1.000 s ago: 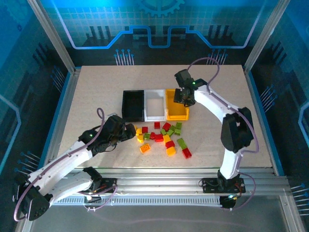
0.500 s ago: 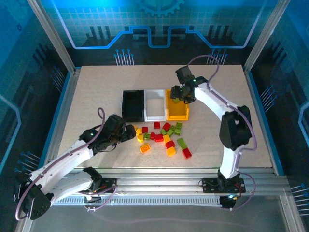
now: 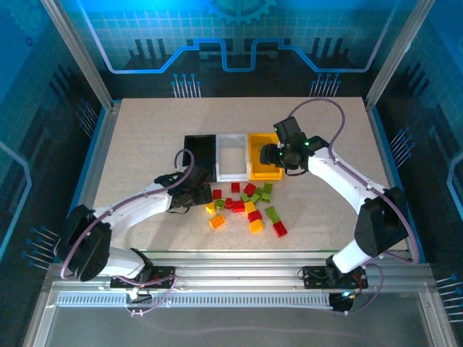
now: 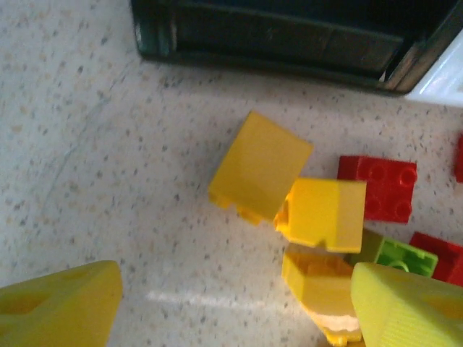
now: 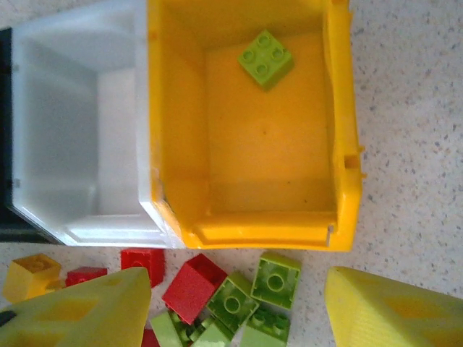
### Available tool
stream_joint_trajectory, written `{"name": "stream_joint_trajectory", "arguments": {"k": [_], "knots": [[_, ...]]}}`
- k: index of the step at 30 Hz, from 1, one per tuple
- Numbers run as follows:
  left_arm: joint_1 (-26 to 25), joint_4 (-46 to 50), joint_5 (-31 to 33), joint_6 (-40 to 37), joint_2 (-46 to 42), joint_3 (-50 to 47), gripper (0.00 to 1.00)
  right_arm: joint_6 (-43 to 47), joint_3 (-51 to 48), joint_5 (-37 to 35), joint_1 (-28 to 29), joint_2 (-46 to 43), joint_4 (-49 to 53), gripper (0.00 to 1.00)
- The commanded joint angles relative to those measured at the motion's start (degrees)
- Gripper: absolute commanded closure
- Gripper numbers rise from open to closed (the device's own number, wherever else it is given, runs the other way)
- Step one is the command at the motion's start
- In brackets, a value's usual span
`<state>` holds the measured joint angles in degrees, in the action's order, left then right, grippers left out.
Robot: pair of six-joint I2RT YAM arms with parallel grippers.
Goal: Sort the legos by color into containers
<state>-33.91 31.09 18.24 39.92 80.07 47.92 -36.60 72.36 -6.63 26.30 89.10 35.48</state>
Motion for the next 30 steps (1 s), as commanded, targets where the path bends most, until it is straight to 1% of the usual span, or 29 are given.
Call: {"name": "stream_joint_trajectory", "arguments": {"k": [1, 9, 13, 18, 26, 28, 30], "knots": [[0.4, -1.9, 5.0, -4.3, 3.3, 2.7, 0.17, -1.0, -1.1, -0.9, 0.2, -3.5, -0.6, 0.34], [0.6, -2.9, 9.1, -5.9, 8.9, 4.5, 0.22, -1.6, -2.7, -1.1, -1.1, -5.7, -1.0, 0.34], [1.8, -5.0, 7.8, -5.8, 11.4, 4.4, 0.24, -1.5, -3.1, -1.3, -1.6, -6.6, -0.9, 0.34], [2.0, -6.5, 7.6, -5.6, 14.2, 5.1, 0.26, -1.6, -3.5, -1.4, -2.1, -7.9, -0.9, 0.34], [2.2, -7.2, 7.7, -5.3, 16.8, 4.9, 0.41, -1.6, -3.6, -1.8, -2.5, -8.9, -0.7, 0.34], [2.2, -6.9, 7.6, -5.0, 17.2, 4.7, 0.40, -1.7, -3.6, -1.7, -2.6, -8.9, -0.5, 0.34], [2.3, -6.8, 7.1, -4.8, 17.3, 4.4, 0.38, -1.9, -3.6, -1.6, -2.6, -8.9, -0.5, 0.34]]}}
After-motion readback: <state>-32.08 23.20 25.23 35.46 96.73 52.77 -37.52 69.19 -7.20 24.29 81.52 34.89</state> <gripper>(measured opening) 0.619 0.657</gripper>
